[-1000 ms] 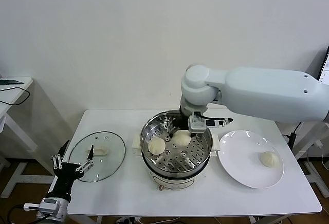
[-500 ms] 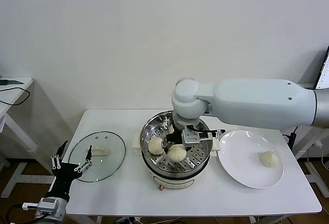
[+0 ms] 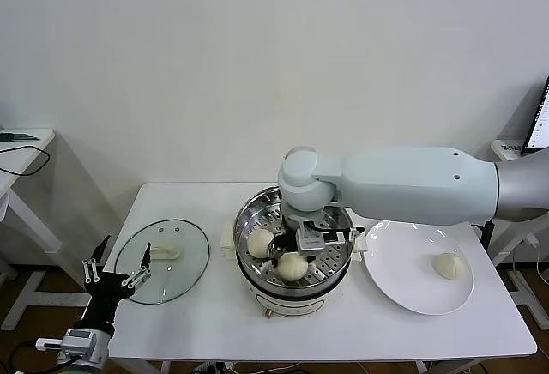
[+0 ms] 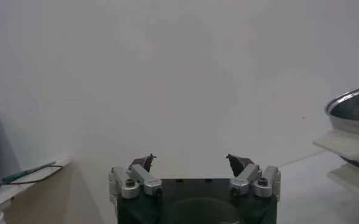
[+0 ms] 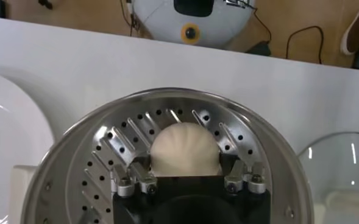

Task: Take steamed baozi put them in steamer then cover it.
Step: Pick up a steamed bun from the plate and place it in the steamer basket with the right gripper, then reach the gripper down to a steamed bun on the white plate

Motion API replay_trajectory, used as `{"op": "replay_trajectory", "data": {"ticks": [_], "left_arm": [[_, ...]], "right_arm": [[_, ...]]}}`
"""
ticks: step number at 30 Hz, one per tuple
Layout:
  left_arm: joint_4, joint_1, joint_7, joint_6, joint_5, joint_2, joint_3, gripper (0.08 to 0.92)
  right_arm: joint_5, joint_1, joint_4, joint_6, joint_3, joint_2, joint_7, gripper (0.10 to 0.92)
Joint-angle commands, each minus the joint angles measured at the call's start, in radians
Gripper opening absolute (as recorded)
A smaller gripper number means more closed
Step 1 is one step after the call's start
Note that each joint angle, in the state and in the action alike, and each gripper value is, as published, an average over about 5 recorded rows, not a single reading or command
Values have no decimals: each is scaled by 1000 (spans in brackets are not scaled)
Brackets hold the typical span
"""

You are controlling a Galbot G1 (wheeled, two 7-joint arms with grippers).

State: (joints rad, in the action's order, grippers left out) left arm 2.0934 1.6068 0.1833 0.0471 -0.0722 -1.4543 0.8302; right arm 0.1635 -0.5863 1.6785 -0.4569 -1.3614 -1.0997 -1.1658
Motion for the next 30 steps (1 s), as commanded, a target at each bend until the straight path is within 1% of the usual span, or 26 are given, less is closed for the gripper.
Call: {"op": "replay_trajectory", "data": {"ticks": [1,6,13,17,21,23,25,30], "left_arm": [[-1,-1,1,0,0,0,0,823],[-2,0,1,1,0,0,2,823],[-1,0,1,0,0,-1,-1,823],[2,1,-1,-1,-1,-2,-6,823],[8,5,-2,-1,-3,-1,-10,823],[11,7,-2,-2,-3,-1,-10,823],[16,9,-3,-2,-4,0,-11,823],[31,17,-3,-1,-5,1,-15,823]], "right_arm": [[14,32,-15,8,3,-13,1,738],[10,32,-14,16,3,-12,-5,739],[-28,0,-4,22,25,24,-14,817],[-85,-54,16,33,56,85,-25,822],[-194,-146,35,64,59,197,-73,823],[-259,-183,42,115,51,267,-105,823],[-313,-204,41,199,44,350,-146,823],[-344,-163,-31,418,32,506,-188,823]]}}
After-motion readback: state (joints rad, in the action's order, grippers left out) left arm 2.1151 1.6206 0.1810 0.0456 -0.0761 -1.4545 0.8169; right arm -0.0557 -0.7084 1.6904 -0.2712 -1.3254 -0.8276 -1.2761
